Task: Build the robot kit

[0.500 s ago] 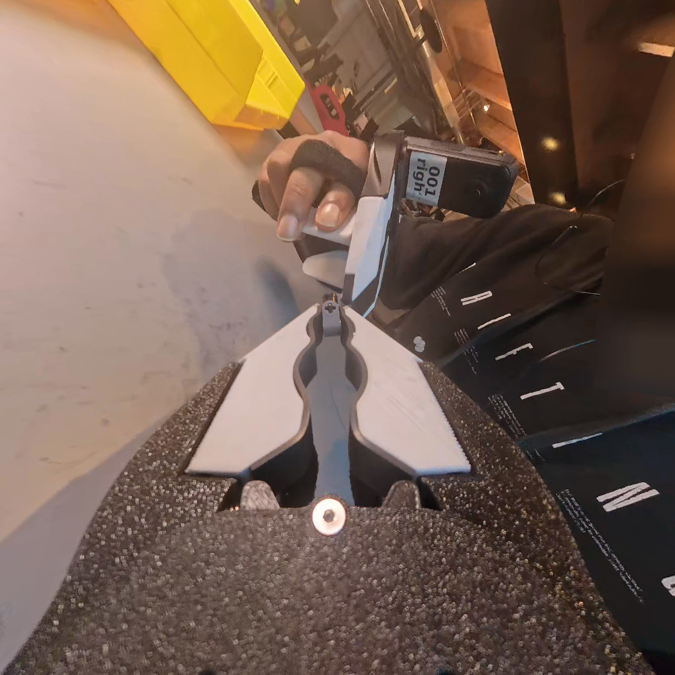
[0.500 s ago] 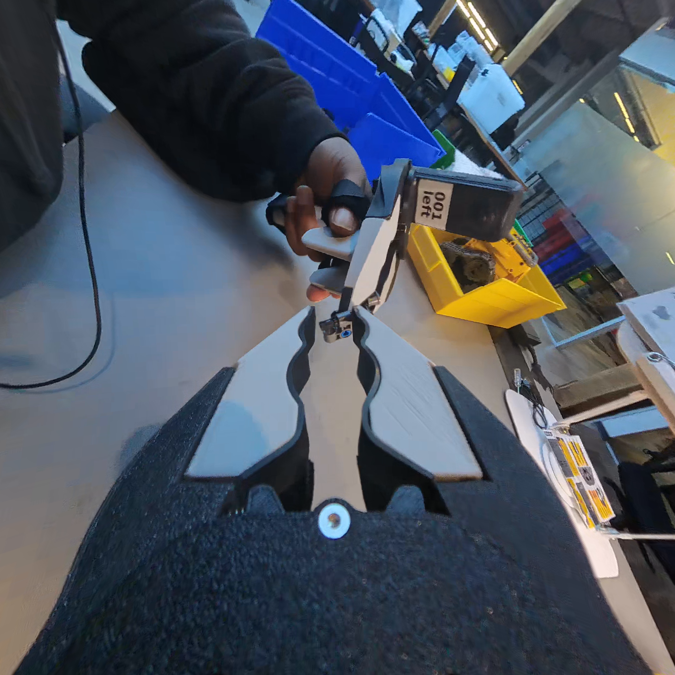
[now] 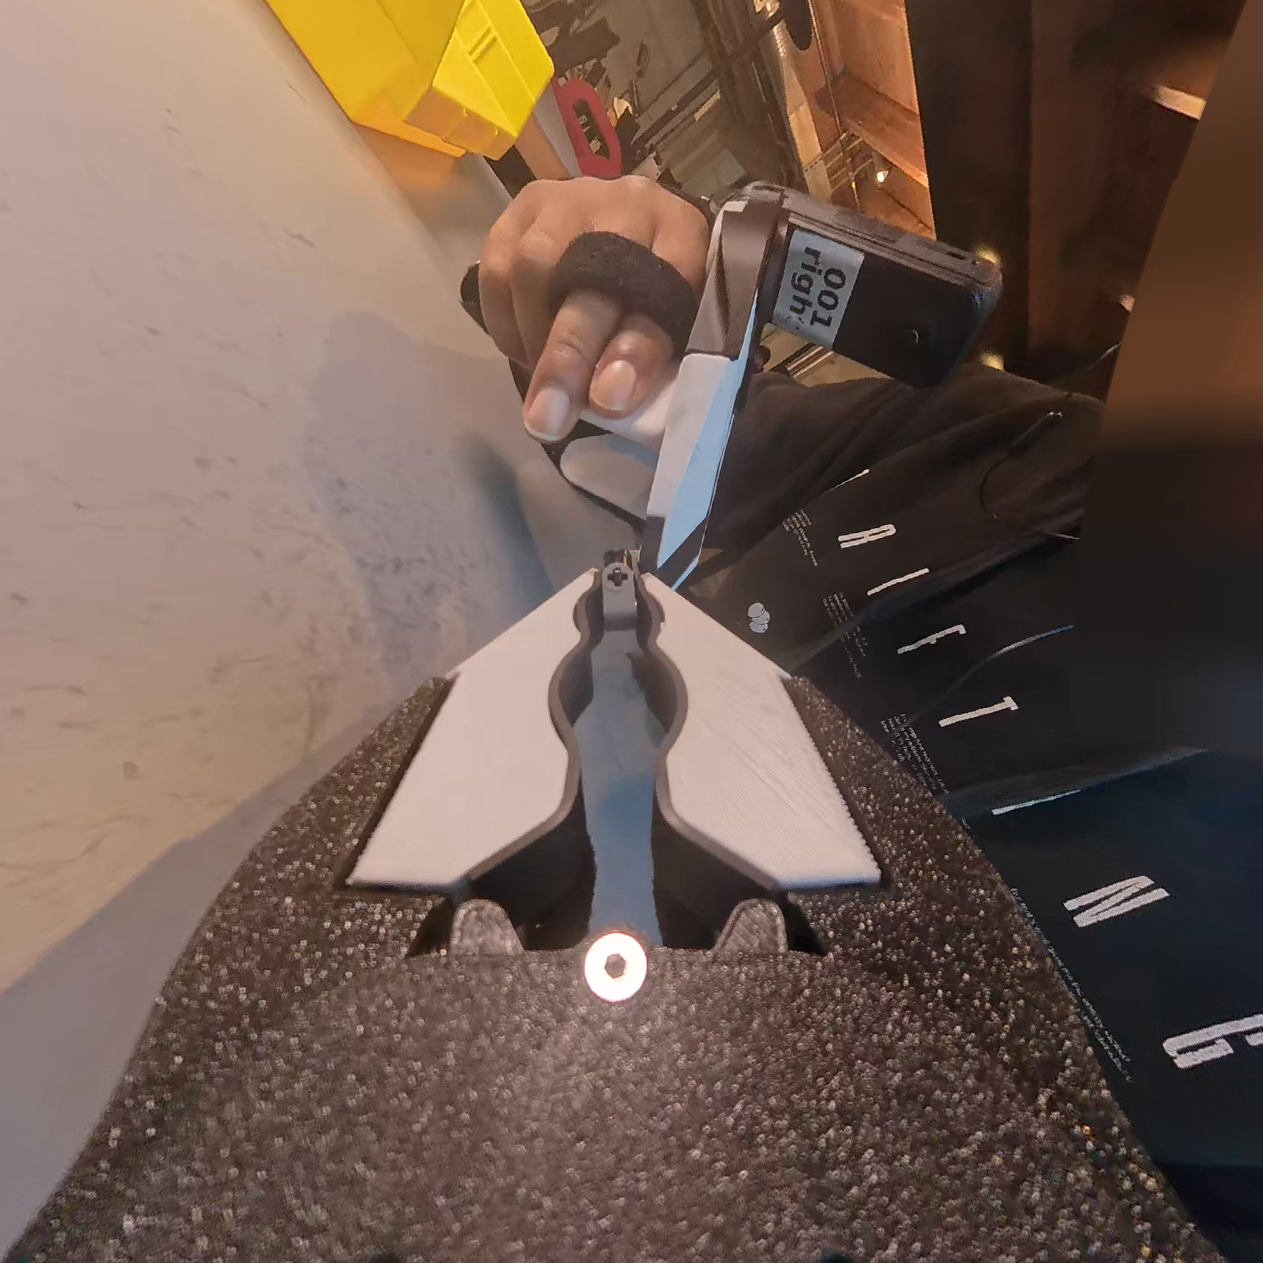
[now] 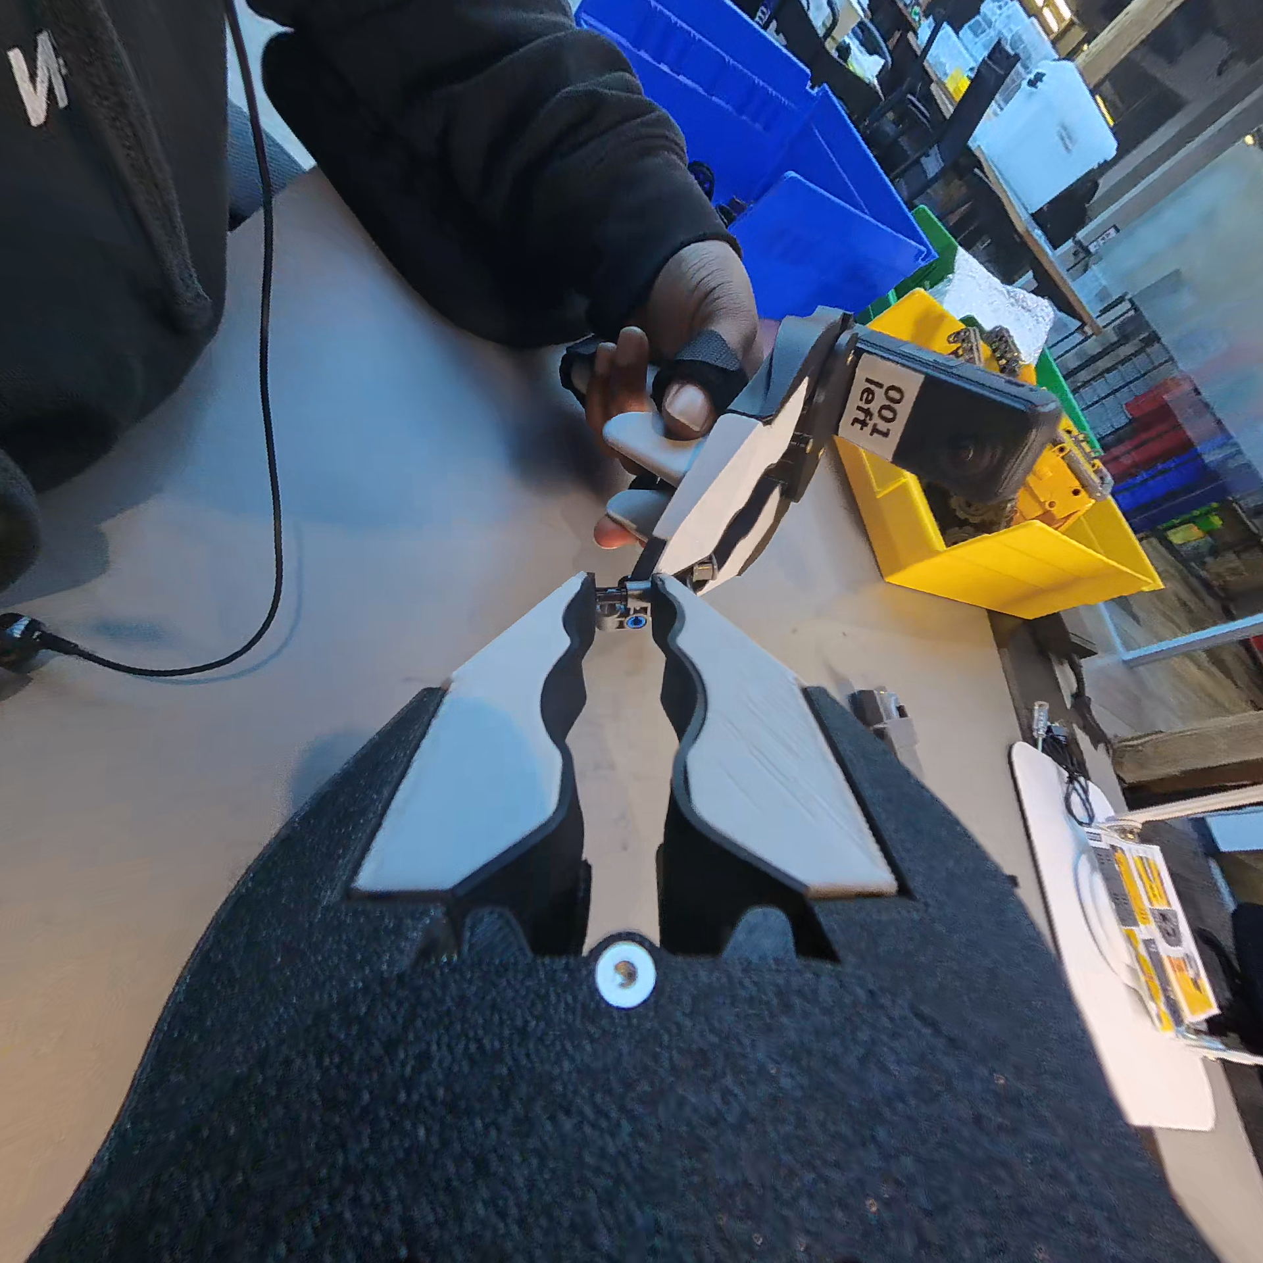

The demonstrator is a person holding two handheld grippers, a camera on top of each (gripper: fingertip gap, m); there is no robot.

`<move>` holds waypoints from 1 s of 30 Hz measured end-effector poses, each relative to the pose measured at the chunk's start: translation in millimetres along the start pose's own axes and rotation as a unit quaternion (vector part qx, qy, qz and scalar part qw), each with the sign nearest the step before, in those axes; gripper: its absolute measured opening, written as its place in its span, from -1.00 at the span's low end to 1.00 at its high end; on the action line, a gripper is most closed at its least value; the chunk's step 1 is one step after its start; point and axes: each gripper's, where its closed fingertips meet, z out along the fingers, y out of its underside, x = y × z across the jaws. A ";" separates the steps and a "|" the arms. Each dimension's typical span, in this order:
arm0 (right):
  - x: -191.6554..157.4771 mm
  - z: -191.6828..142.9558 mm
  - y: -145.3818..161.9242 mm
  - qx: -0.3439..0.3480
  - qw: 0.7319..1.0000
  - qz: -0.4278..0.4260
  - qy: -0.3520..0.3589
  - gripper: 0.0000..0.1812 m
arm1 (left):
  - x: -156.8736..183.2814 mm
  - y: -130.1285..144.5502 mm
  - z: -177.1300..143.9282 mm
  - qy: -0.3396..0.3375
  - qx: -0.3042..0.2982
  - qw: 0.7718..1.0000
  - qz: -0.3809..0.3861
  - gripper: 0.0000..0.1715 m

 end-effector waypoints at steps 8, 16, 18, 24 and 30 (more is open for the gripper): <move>7.6 -2.9 -4.1 0.025 0.998 0.053 0.006 -0.83 | 6.5 -8.9 -3.2 0.017 0.025 0.999 0.013 -0.90; 51.5 -41.4 -47.0 0.317 0.816 0.468 -0.123 -0.83 | 36.4 -49.5 -27.5 -0.117 0.106 0.932 0.327 -0.63; 49.7 -44.2 -54.2 0.362 0.738 0.535 -0.194 -0.83 | 48.3 -49.5 -24.5 -0.129 0.113 0.905 0.390 -0.64; 47.6 -39.8 -61.3 0.402 0.638 0.598 -0.271 -0.83 | 63.7 -40.7 -13.1 -0.139 0.094 0.866 0.471 -0.83; 56.2 -40.4 -48.7 0.388 0.664 0.595 -0.236 -0.81 | 54.7 -38.2 -13.1 -0.178 0.060 0.850 0.492 -0.92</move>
